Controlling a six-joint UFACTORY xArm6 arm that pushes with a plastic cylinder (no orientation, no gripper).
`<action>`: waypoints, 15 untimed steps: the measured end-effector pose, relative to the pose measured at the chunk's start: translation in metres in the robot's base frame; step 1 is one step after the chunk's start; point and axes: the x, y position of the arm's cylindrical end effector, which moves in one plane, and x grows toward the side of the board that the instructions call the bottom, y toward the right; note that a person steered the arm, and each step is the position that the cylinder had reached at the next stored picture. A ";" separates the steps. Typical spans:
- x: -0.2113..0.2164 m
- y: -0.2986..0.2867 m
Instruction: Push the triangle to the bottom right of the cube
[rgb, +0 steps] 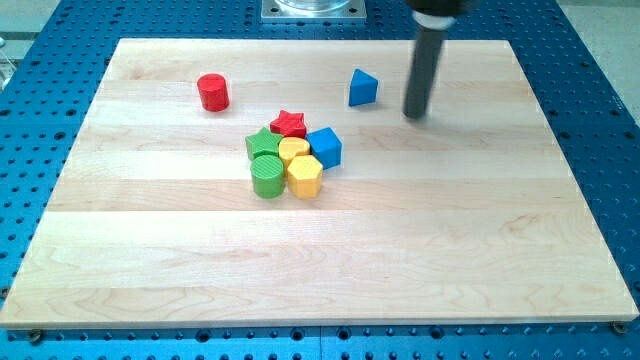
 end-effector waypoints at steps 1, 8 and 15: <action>-0.045 -0.006; -0.040 -0.041; 0.124 -0.083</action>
